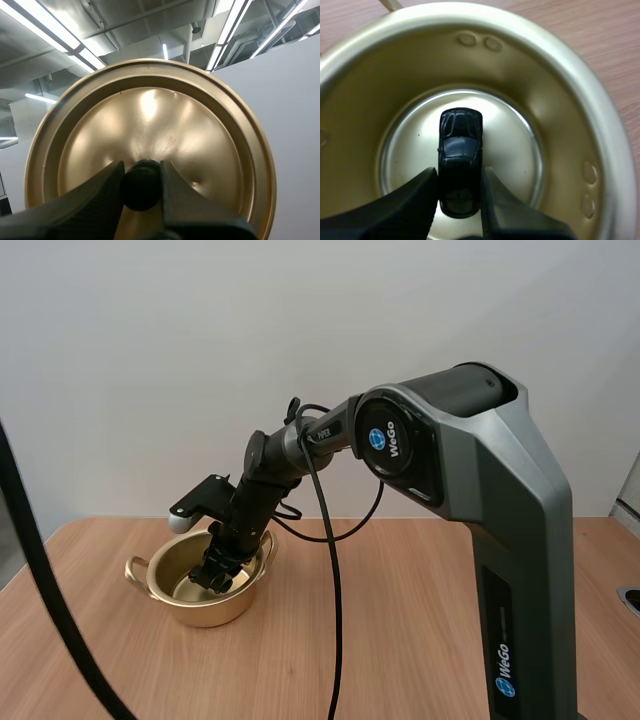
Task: Open the pot, put the car inside, and close it
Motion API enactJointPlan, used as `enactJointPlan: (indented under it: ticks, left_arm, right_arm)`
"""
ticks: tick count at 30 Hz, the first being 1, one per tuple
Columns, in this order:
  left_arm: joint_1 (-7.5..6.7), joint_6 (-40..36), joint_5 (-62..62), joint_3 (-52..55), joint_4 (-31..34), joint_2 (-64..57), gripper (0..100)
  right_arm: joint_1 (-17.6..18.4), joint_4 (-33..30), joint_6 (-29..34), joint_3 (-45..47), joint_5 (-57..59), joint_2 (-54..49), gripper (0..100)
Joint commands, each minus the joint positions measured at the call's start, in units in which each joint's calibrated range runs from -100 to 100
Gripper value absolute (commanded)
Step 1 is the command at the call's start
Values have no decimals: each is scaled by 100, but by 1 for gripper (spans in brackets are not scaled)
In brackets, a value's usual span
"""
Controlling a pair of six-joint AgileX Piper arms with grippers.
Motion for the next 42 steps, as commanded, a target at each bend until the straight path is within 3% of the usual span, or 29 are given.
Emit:
enactJointPlan:
  ticks: [1,18,19,23,25,26,34,42]
  left_arm:
    - [6,-2,0,6,2,6,0]
    - [6,-2,0,6,2,6,0]
    - [6,-2,0,6,2,6,0]
    - [6,-2,0,6,2,6,0]
    - [6,-2,0,6,2,6,0]
    - [6,-2,17,6,2,4,0]
    - [6,-2,98,6,2,4,0]
    - [6,-2,98,6,2,4,0]
  right_arm:
    - [4,3,-3,0,-25,-1,0]
    - [4,-37,-11,0,-136,-1,0]
    - [4,-26,-11,0,-177,-1,5]
    - [4,112,-2,0,-381,-1,57]
    - [4,126,15,0,-457,-1,77]
    - [4,126,29,0,-500,-1,82]
    - [4,115,37,0,-502,-100,82]
    - [4,67,37,-13,-640,-1137,82]
